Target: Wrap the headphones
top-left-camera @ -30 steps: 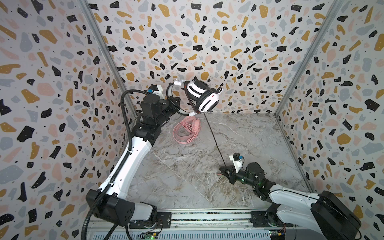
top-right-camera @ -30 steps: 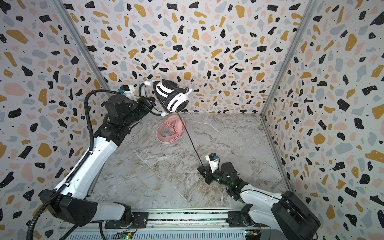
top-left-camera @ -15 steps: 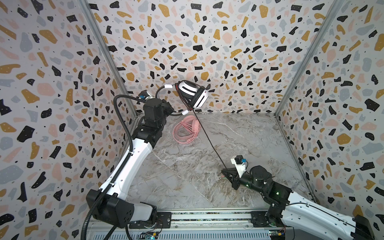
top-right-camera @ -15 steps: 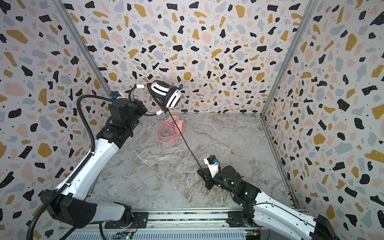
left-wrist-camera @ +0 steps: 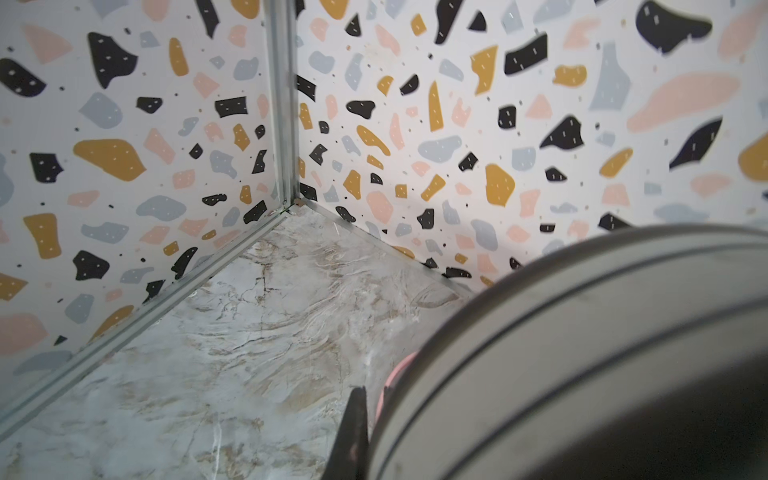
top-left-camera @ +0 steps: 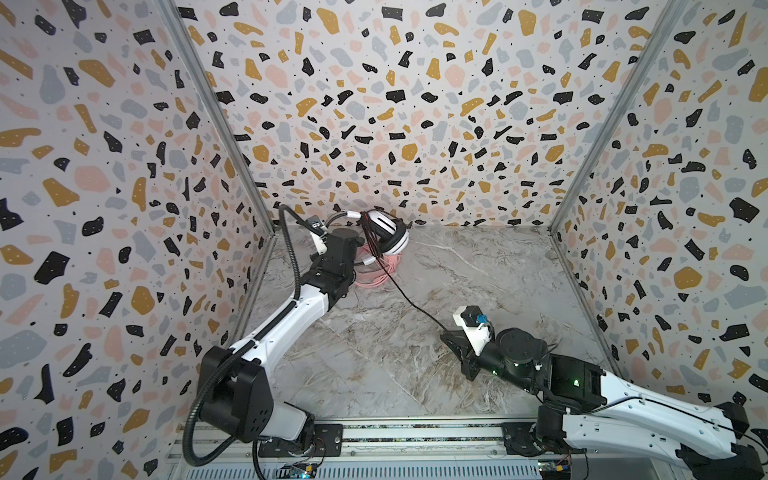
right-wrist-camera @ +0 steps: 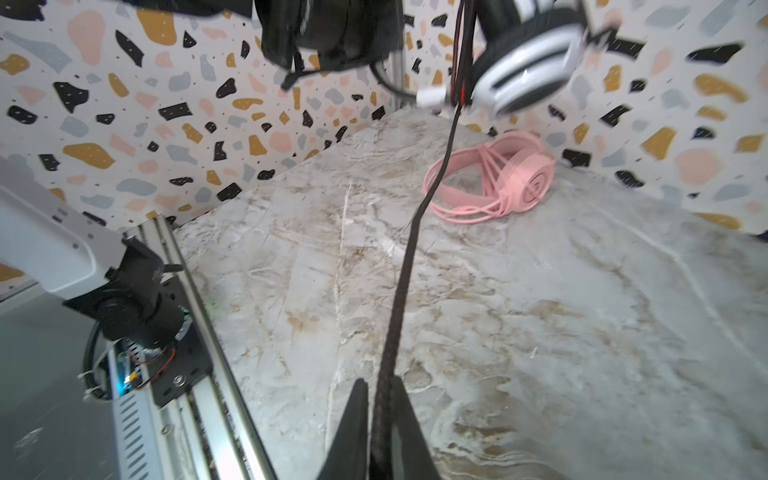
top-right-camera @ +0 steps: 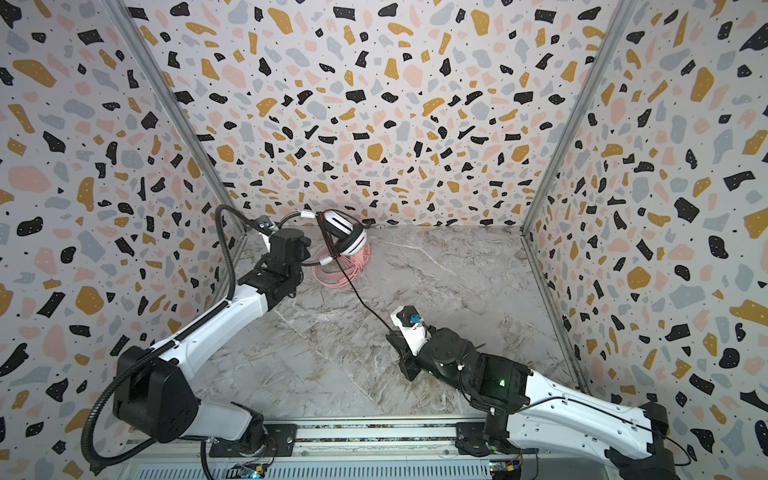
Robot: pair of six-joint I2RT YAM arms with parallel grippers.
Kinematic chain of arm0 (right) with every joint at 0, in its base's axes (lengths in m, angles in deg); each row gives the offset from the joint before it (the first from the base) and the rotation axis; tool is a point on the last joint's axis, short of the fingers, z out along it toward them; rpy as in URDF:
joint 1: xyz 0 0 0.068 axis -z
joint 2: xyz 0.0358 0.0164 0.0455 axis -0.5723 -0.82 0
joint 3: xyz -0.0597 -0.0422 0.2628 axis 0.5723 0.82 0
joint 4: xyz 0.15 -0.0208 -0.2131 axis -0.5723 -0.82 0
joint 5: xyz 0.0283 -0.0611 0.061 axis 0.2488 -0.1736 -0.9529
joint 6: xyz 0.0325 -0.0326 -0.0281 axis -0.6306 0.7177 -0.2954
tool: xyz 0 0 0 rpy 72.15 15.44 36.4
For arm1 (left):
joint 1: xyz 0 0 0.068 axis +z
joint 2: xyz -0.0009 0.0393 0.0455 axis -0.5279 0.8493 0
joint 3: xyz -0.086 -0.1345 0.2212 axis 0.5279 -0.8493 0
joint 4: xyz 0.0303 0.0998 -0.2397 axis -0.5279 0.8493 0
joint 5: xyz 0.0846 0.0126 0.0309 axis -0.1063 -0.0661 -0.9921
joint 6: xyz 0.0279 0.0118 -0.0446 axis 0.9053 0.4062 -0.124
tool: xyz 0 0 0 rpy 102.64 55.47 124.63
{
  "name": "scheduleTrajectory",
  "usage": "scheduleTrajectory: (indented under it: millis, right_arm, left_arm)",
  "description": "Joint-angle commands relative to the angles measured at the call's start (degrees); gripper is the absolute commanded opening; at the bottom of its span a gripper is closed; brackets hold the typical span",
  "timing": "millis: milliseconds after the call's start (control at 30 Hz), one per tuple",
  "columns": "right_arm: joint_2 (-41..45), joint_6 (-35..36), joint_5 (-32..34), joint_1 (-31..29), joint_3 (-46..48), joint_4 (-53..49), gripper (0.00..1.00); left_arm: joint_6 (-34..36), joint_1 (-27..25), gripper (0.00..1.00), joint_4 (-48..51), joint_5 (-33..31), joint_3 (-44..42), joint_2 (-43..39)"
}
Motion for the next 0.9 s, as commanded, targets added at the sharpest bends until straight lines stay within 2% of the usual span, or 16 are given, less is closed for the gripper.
scheduleTrajectory:
  millis: [0,67,200,300,433,633,800,867]
  right_arm:
    - [0.81,6.44,9.30,-0.05,-6.59,-3.07,0.05]
    - [0.66,10.13,13.74,0.03,-9.67,-3.49,0.04]
    - [1.15,17.59,20.39,1.91,-13.85,-0.05,0.00]
    - [1.39,20.53,20.13,6.36,-16.82,2.10,0.00]
    - [1.88,23.40,18.03,13.70,-18.08,6.62,0.00]
    - [-2.02,21.94,8.76,27.10,-19.22,7.66,0.00]
    - [-8.75,15.11,-4.18,41.81,-20.66,2.76,0.00]
    - [-11.13,12.21,-12.07,47.89,-20.46,1.70,0.00]
  left_arm:
    - [11.55,-4.66,0.00,-4.95,-4.44,1.57,-0.19]
    - [16.65,-8.51,0.00,-5.39,-4.85,0.09,-0.18]
    - [22.50,-18.24,0.00,-2.02,-6.53,-1.03,1.64]
    - [25.35,-23.08,0.00,1.88,-5.92,-0.39,3.25]
    - [29.95,-27.07,0.00,4.53,1.65,-0.74,2.25]
    - [30.98,-28.72,0.00,4.96,10.65,-4.34,-3.61]
    - [30.34,-28.74,0.00,3.29,16.56,-9.04,-10.08]
    - [29.93,-28.71,0.00,3.02,18.86,-10.79,-12.59]
